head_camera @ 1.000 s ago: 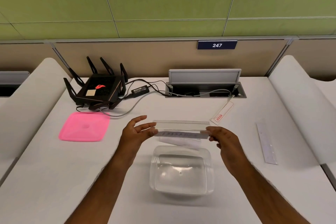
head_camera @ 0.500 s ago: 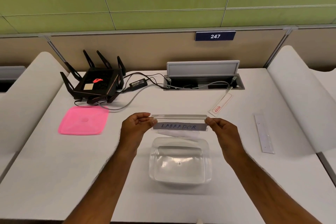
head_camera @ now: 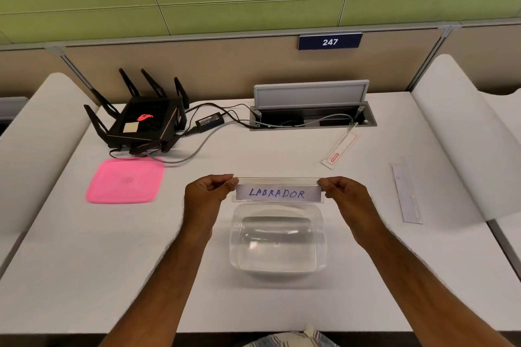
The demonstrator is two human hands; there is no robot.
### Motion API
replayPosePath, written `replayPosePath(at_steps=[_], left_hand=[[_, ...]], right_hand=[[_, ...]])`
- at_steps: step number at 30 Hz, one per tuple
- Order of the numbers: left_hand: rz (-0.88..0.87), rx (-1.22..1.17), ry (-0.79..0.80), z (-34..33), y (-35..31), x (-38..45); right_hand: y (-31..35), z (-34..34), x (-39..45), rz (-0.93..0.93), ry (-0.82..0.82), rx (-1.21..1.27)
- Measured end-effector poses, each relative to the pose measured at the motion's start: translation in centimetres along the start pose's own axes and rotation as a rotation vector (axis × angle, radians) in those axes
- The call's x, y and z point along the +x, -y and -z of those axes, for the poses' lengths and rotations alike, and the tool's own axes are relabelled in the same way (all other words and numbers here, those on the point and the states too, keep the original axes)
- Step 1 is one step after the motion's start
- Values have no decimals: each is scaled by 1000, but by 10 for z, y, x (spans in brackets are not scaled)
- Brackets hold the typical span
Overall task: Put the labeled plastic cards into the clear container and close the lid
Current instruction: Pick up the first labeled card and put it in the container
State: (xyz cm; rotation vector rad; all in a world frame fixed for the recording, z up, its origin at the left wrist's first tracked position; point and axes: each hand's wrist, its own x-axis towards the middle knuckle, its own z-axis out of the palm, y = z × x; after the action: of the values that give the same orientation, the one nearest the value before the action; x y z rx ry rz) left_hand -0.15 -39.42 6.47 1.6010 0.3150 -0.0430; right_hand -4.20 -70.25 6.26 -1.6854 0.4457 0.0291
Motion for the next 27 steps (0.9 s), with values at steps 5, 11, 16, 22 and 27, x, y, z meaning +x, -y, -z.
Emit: replayPosePath(at_steps=[5, 11, 16, 22, 27], left_hand=[[18, -2, 2, 0, -1, 1], [34, -9, 11, 2, -2, 1], [35, -5, 15, 5, -3, 1], [38, 16, 18, 6, -3, 0], [49, 32, 42, 7, -1, -2]], right_hand=[[-3, 3, -2, 33, 4, -55], [-5, 6, -1, 66, 76, 7], [-8, 5, -2, 88, 86, 23], [-12, 6, -2, 79, 71, 100], [-13, 9, -3, 94, 128, 161]])
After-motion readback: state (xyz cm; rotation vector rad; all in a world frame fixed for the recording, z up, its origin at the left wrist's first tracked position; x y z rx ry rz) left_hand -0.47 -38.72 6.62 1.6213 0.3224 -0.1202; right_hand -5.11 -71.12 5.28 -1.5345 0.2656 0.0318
